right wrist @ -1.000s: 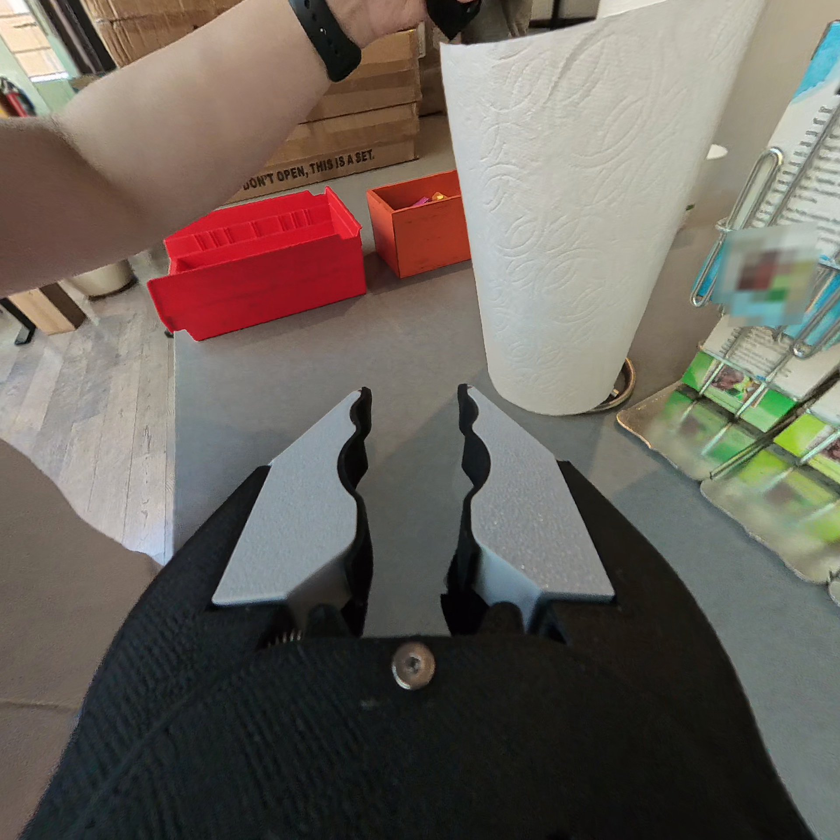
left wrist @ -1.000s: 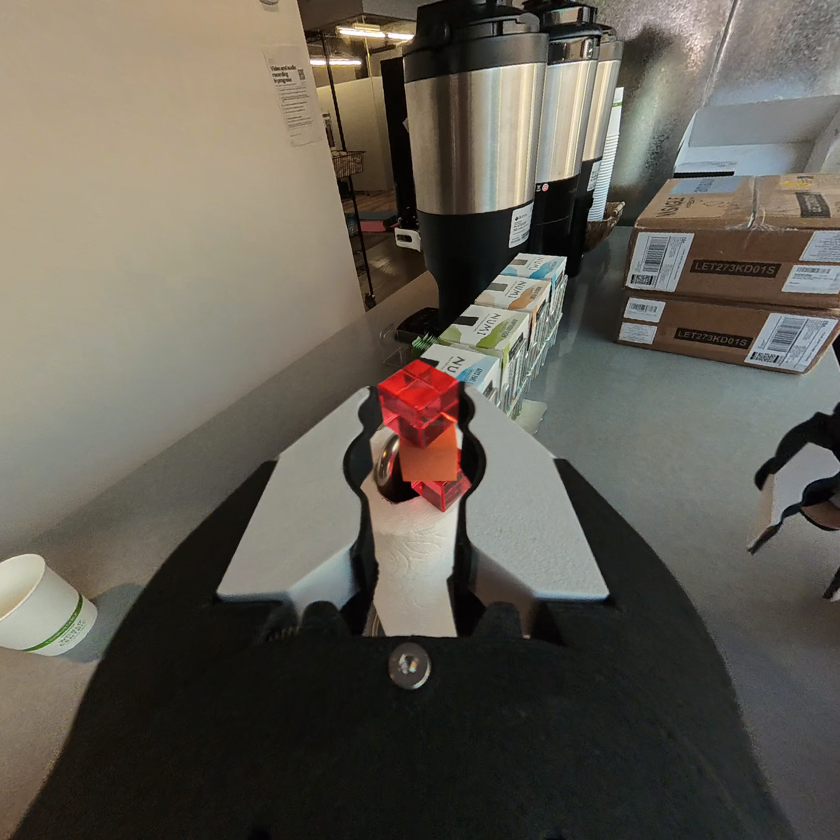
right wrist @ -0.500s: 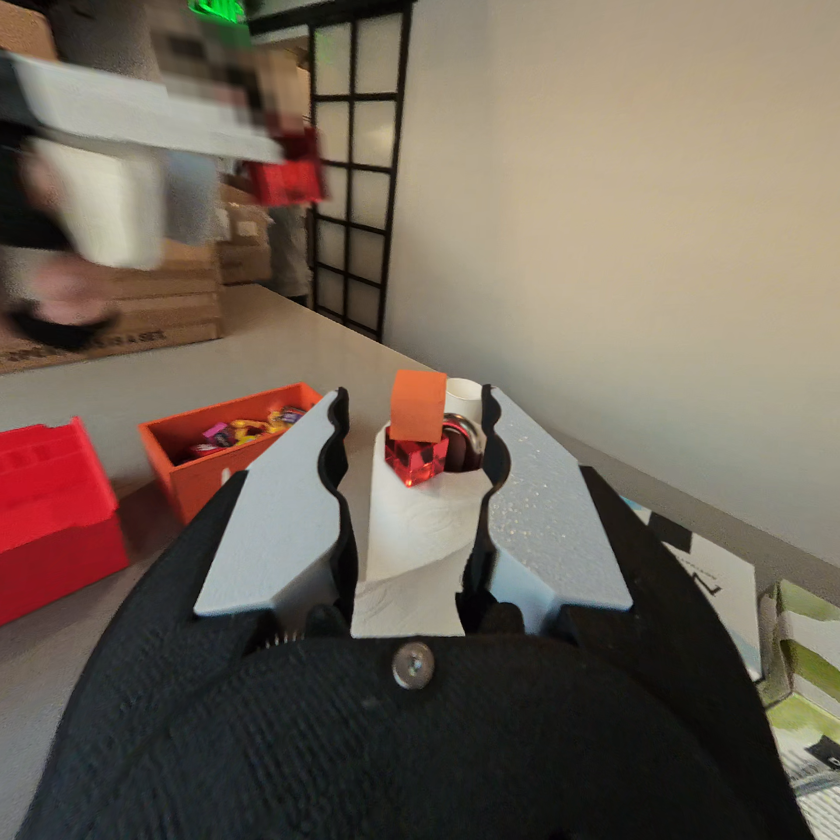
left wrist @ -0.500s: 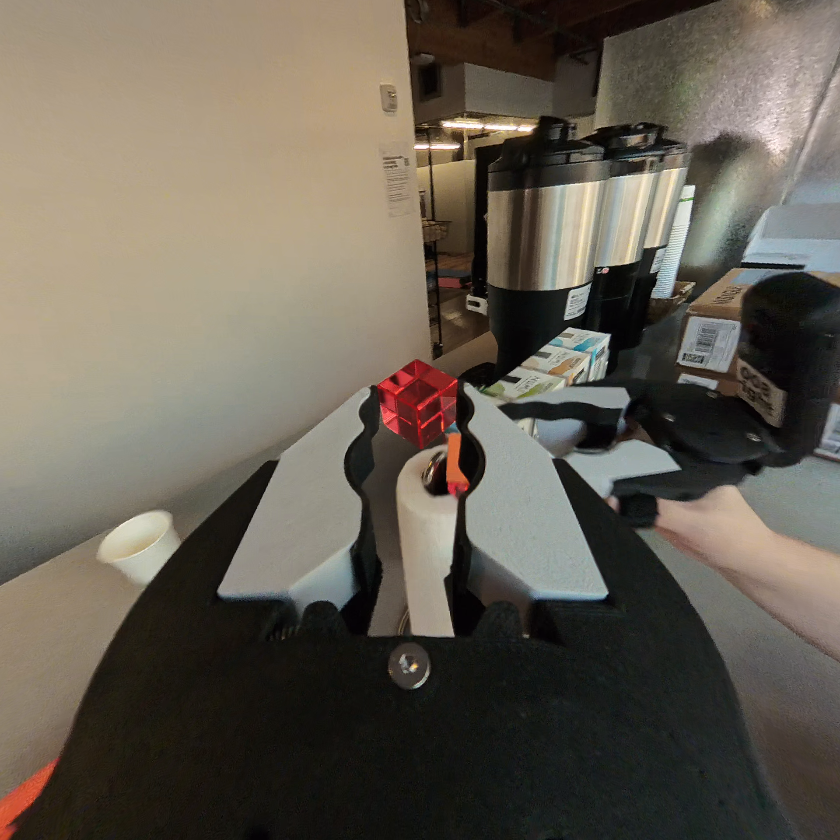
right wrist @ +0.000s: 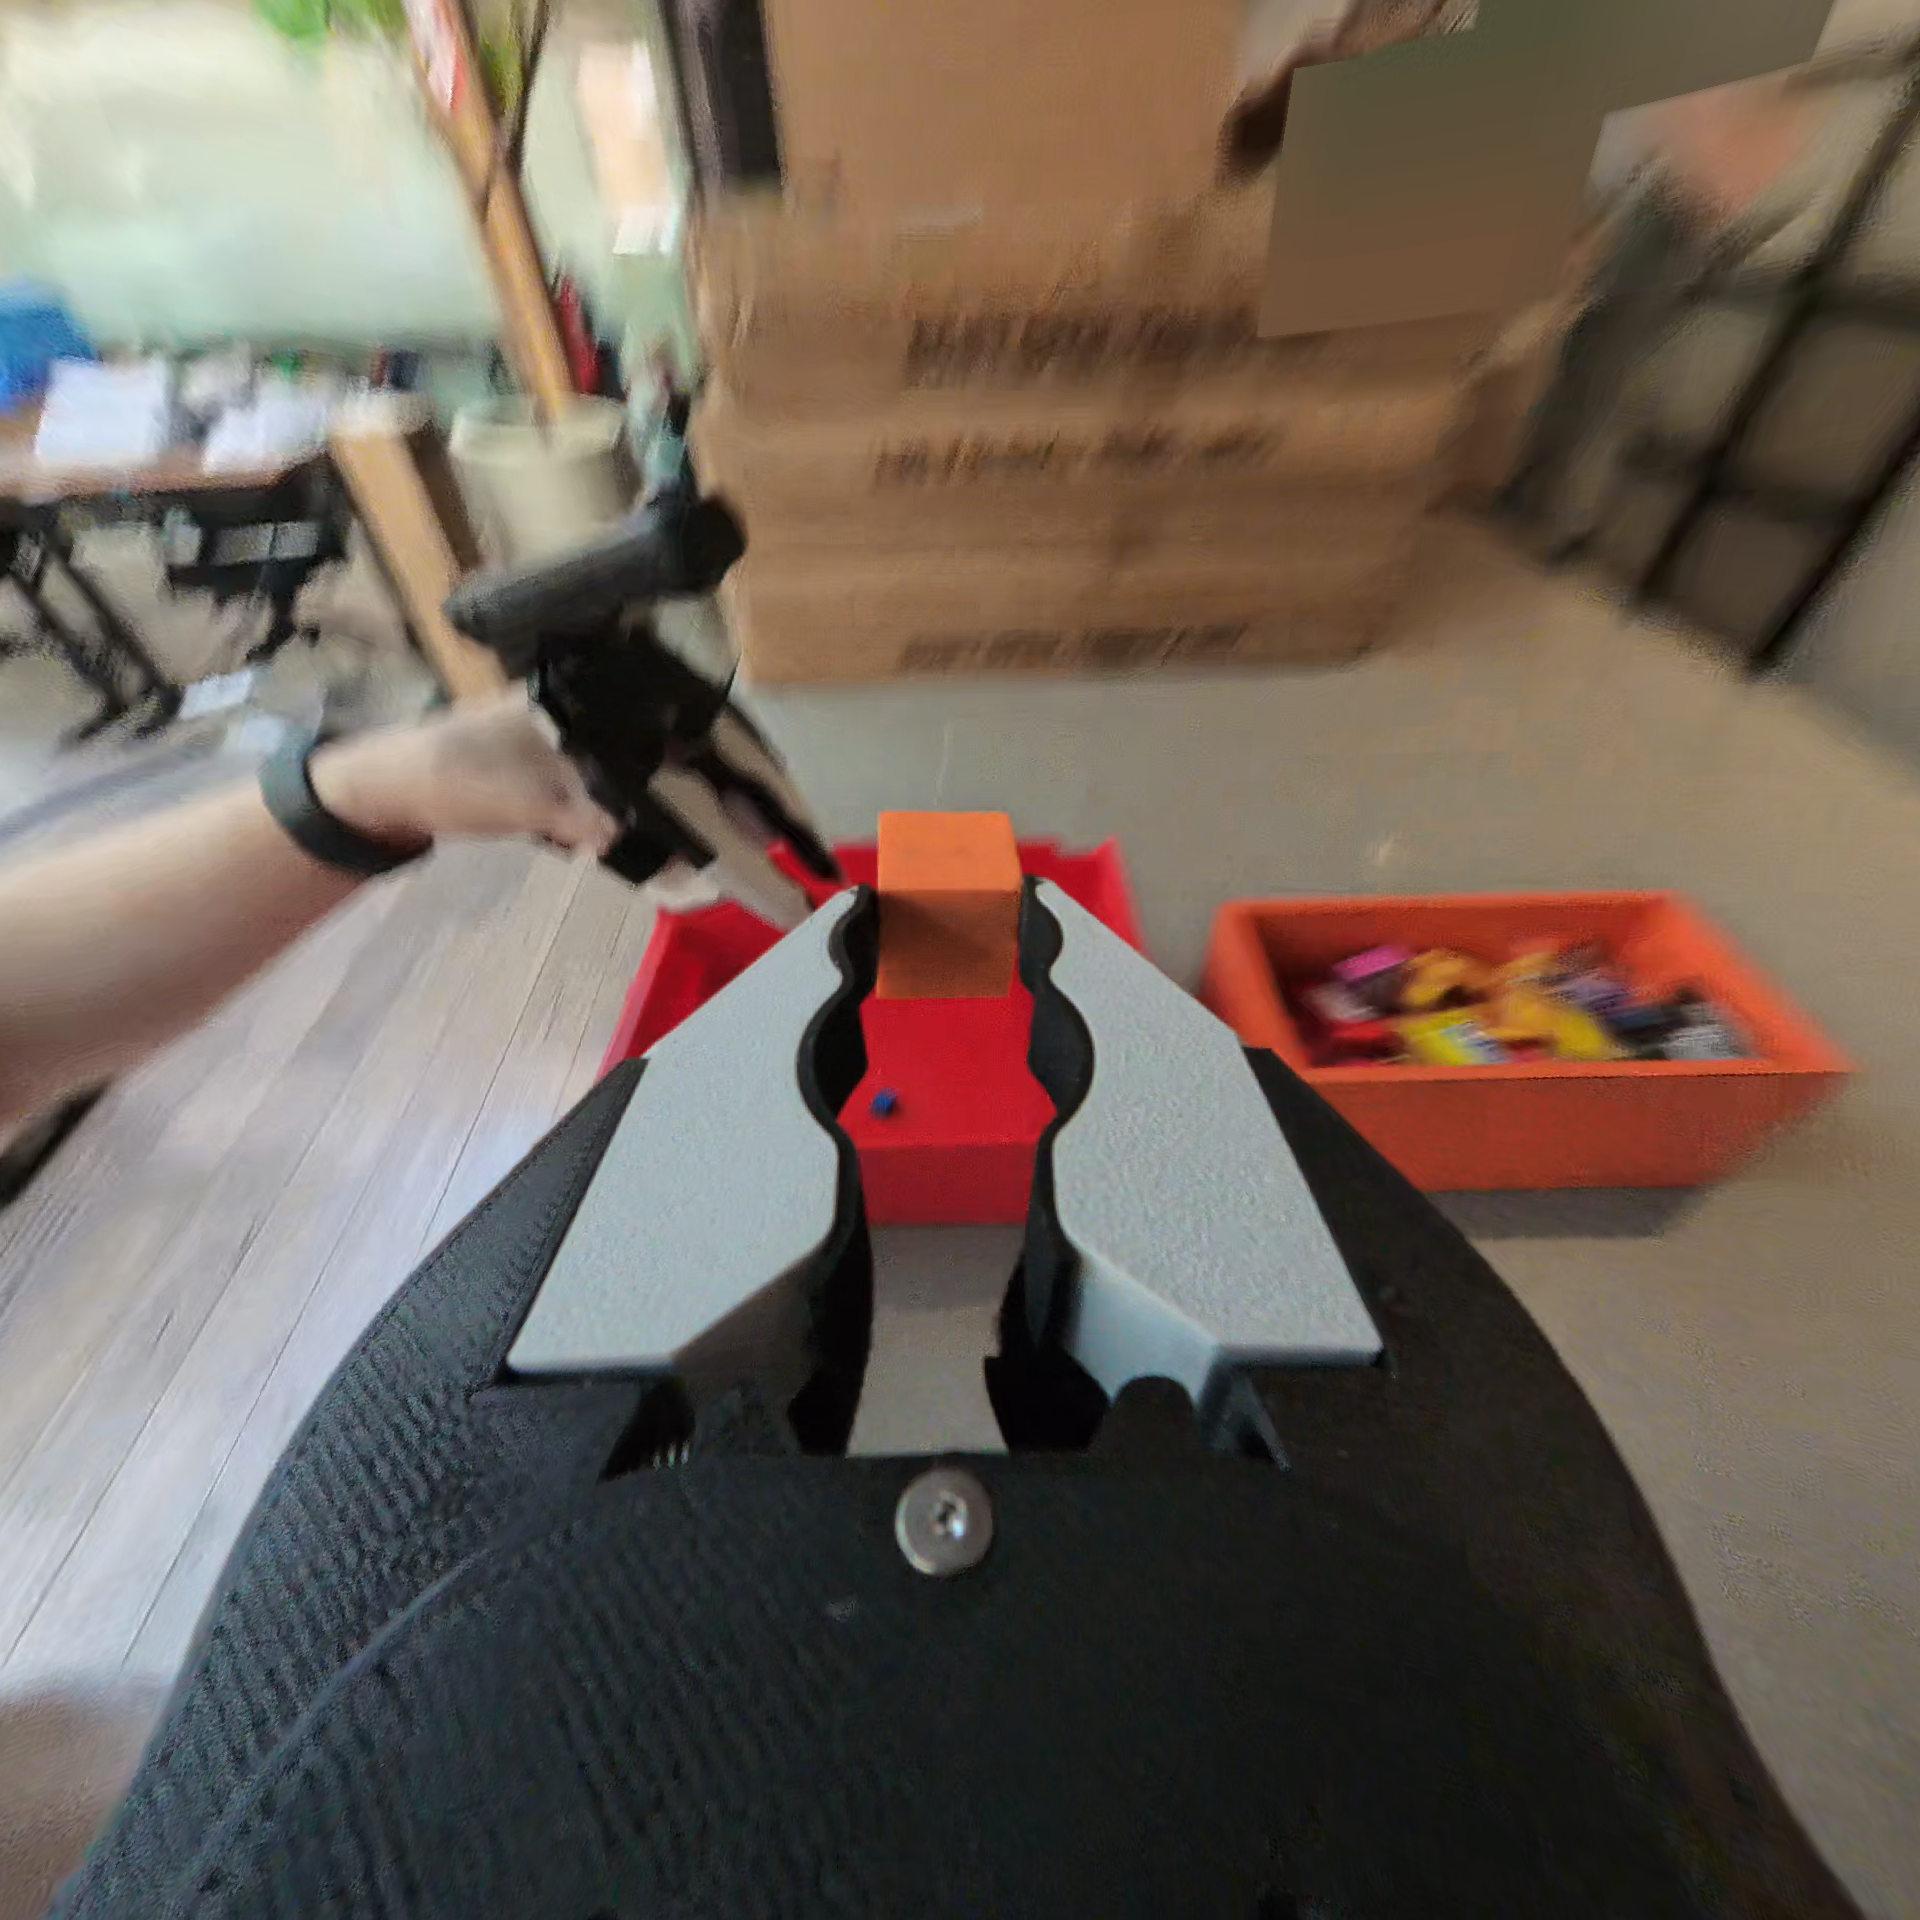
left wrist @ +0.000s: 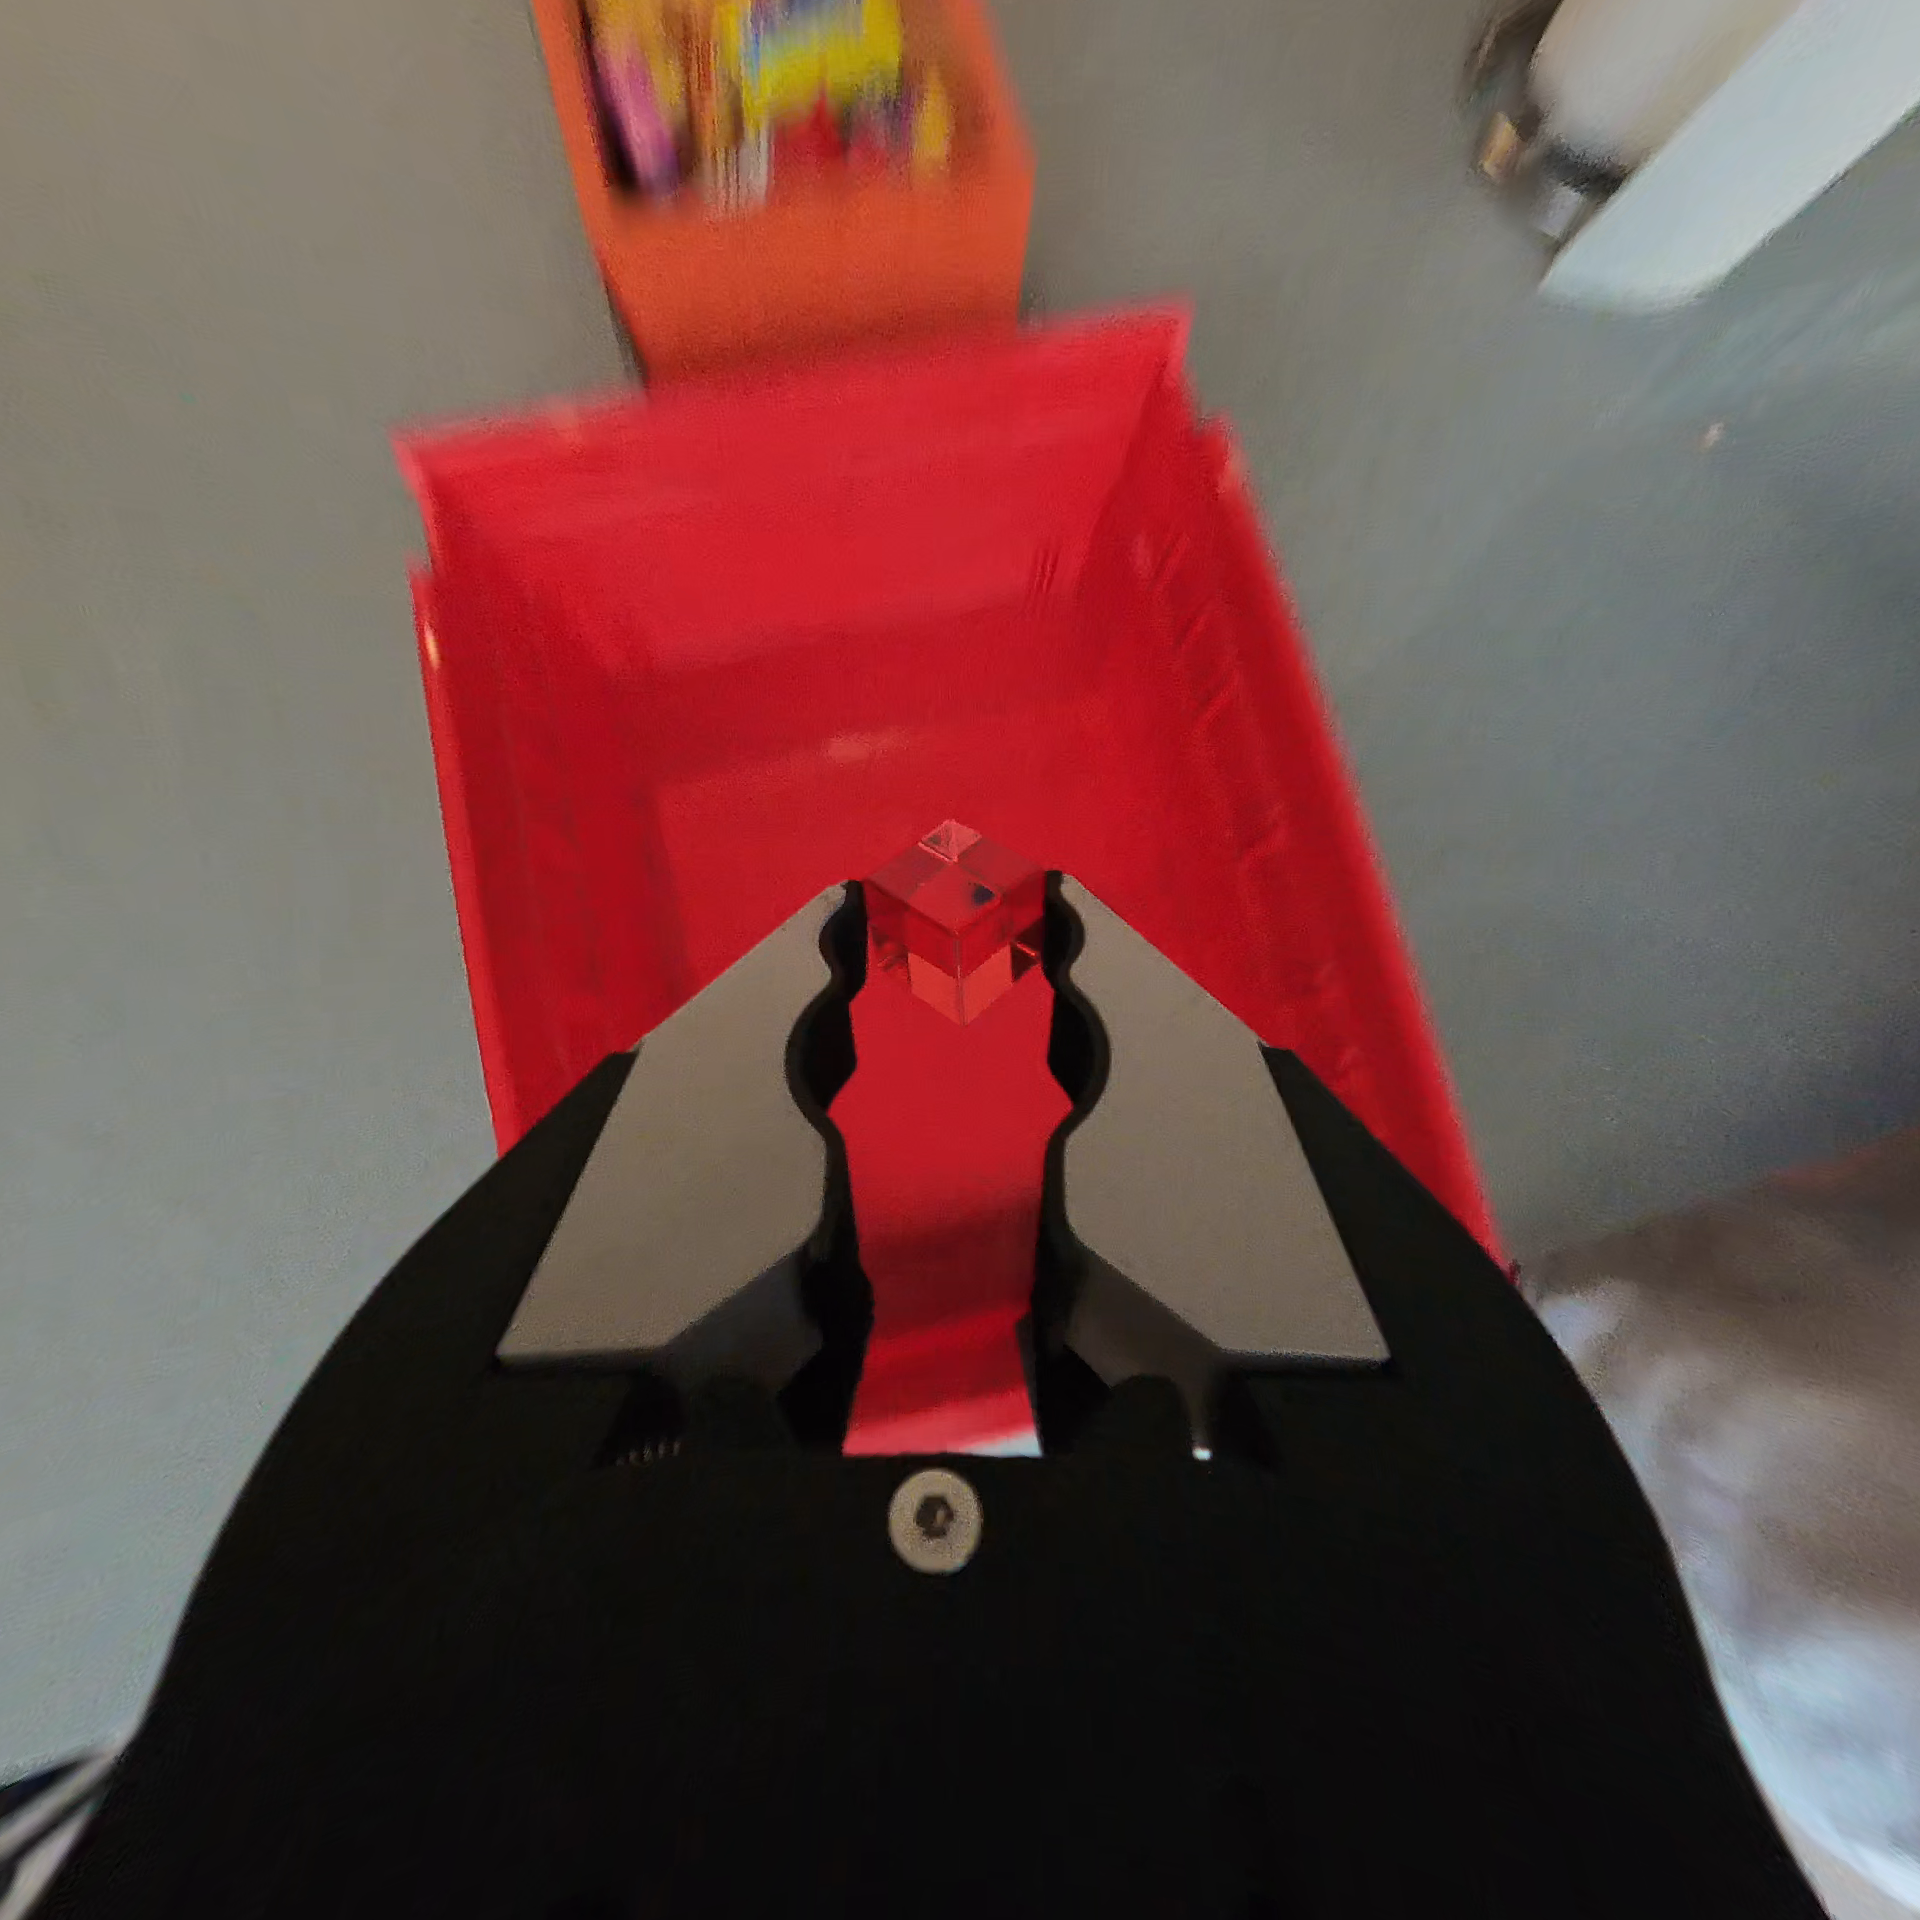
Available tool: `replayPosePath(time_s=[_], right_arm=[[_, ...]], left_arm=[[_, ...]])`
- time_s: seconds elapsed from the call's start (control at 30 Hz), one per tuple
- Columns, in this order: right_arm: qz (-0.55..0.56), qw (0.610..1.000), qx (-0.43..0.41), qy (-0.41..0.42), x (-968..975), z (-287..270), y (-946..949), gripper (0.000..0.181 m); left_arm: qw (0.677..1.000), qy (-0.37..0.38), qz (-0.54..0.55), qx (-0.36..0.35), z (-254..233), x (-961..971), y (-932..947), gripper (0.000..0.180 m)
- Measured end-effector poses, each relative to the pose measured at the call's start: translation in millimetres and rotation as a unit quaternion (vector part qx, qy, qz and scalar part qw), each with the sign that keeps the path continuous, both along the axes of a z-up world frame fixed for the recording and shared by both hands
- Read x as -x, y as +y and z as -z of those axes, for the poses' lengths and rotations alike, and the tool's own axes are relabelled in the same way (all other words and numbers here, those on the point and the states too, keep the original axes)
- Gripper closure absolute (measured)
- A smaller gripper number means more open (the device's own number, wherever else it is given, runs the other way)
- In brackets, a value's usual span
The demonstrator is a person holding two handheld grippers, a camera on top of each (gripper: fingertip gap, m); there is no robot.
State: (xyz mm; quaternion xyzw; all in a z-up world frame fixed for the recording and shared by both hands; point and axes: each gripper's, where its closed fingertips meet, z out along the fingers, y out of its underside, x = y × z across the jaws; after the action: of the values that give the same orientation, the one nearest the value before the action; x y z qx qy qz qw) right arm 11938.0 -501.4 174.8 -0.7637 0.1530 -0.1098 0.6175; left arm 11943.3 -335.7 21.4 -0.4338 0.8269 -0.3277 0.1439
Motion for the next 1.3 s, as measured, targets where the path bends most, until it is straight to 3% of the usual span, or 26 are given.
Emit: replayPosePath(time_s=[0.13,0.23,0.27,0.3,0.37,0.47,0.57,0.67,0.83,0.97,1.07,1.13,1.17,1.3], right_arm=[[-0.058,0.974,0.188,0.109,-18,139,115,0.156],[-0.029,0.950,0.280,0.138,-43,200,140,0.153],[-0.025,0.952,0.273,0.133,-46,202,143,0.140],[-0.023,0.961,0.245,0.123,-44,193,145,0.133],[-0.011,0.983,0.171,0.068,-34,154,132,0.119],[0.072,0.991,0.064,-0.088,-7,56,53,0.120],[0.254,0.934,-0.024,-0.249,29,-47,-88,0.132],[0.383,0.863,-0.072,-0.321,89,-105,-219,0.135],[0.493,0.796,-0.059,-0.347,186,-115,-340,0.137],[0.565,0.757,-0.022,-0.326,235,-93,-407,0.137],[0.580,0.749,-0.024,-0.318,253,-85,-437,0.140],[0.580,0.751,-0.027,-0.315,253,-83,-451,0.141],[0.575,0.756,-0.030,-0.312,249,-83,-456,0.143],[0.535,0.792,-0.043,-0.289,216,-74,-455,0.142]], left_arm=[[0.994,0.098,-0.005,-0.042,64,22,41,0.148],[0.991,0.118,0.022,-0.059,84,28,46,0.146],[0.991,0.115,0.029,-0.060,84,27,45,0.126],[0.993,0.101,0.031,-0.055,77,24,45,0.117],[0.998,0.039,0.039,-0.016,44,14,34,0.114],[0.989,-0.098,0.082,0.076,-41,-6,-12,0.110],[0.935,-0.244,0.169,0.194,-139,-14,-103,0.107],[0.854,-0.354,0.272,0.268,-211,-14,-216,0.117],[0.803,-0.359,0.407,0.245,-225,-56,-392,0.118],[0.844,-0.238,0.434,0.207,-188,-84,-456,0.117],[0.876,-0.230,0.389,0.167,-166,-95,-468,0.119],[0.886,-0.272,0.350,0.138,-161,-106,-467,0.145],[0.888,-0.286,0.336,0.133,-161,-110,-467,0.146],[0.884,-0.294,0.316,0.181,-184,-102,-457,0.146]])
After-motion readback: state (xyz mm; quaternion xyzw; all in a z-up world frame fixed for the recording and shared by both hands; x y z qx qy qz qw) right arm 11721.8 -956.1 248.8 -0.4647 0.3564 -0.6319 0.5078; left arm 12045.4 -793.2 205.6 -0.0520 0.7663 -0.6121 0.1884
